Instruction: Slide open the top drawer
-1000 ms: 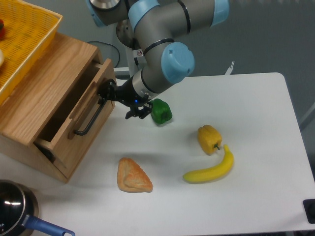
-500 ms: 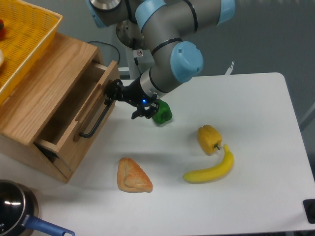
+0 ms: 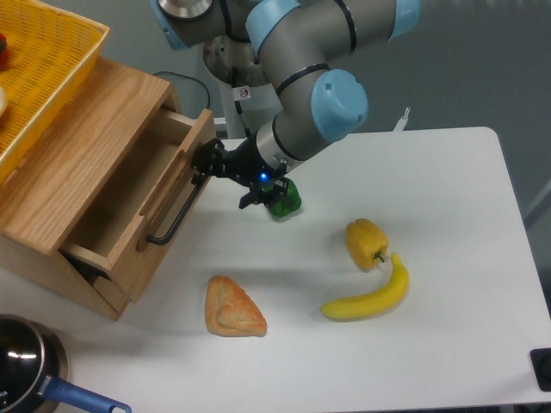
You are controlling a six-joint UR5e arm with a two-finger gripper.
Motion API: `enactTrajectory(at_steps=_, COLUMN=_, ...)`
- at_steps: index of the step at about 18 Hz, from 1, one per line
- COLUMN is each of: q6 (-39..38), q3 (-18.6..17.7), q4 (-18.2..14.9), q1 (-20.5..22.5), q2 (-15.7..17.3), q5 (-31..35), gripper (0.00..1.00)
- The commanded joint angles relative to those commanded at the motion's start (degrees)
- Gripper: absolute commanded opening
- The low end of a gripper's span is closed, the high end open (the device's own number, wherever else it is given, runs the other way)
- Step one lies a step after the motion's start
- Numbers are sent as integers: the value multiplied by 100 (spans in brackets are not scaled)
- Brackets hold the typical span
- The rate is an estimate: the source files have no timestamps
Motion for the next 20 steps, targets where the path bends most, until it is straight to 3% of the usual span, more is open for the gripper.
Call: enactTrajectory(at_steps=20, q6=-53, q3=114, q4=-132, q1=79, q2=35, q5=9, gripper=100)
